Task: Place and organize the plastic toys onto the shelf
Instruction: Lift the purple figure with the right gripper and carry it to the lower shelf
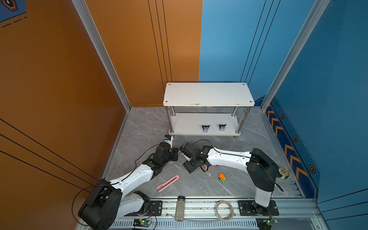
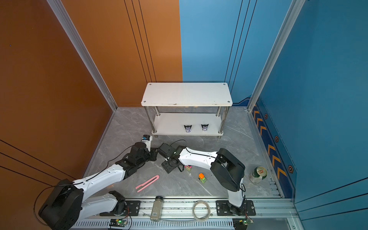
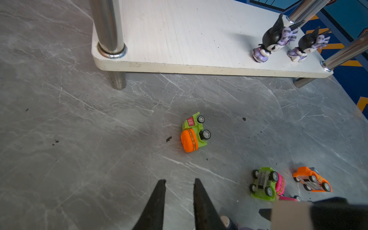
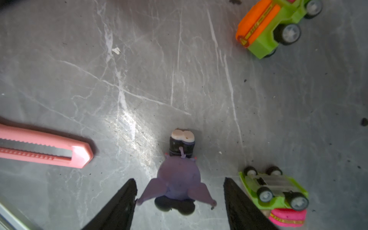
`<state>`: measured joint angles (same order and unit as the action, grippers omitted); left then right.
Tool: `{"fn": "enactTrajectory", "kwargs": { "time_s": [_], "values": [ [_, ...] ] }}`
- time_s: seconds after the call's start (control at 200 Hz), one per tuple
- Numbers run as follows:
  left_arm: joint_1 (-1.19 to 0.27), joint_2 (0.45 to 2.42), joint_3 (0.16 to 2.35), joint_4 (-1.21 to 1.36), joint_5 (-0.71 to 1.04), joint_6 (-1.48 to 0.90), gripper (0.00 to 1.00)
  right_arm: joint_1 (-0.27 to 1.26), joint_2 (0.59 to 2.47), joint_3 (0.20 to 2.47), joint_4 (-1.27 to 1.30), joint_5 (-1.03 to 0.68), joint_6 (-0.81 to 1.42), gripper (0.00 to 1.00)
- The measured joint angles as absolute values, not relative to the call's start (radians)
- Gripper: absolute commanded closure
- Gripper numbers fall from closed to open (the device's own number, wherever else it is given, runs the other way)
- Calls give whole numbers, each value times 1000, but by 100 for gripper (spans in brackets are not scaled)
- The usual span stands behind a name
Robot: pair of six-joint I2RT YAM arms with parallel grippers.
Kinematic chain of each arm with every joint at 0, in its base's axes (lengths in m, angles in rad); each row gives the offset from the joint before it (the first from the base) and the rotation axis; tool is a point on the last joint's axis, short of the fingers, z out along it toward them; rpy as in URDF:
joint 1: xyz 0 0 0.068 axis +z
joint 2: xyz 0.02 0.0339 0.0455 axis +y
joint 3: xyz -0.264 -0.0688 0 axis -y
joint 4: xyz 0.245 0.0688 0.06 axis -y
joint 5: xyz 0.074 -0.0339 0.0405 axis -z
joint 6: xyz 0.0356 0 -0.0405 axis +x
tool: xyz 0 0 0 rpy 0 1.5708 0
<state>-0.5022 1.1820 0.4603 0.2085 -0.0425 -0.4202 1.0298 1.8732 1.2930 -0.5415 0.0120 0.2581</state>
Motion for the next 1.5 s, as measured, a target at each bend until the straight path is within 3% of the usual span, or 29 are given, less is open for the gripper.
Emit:
{"fn": "enactTrajectory", "kwargs": {
  "time_s": [0.205,0.481,0.826,1.191,1.502],
  "values": [
    [-502,1182,460,208,-43,-420,73,1024,1882,1293,-539,5,262,39],
    [-502,1182,460,209,-43,-420,73,1017,1882,1293,-539,1,301,64],
    [-491,1182,460,215,-38,-420,73,1015,1882,1354,-616,51,391,77],
    [-478,1193,456,237,-10,-421,74,870,1888,1625,-697,144,406,83],
    [-450,1154,411,234,0,-420,73,783,2109,1877,-701,189,427,83]
  ]
}}
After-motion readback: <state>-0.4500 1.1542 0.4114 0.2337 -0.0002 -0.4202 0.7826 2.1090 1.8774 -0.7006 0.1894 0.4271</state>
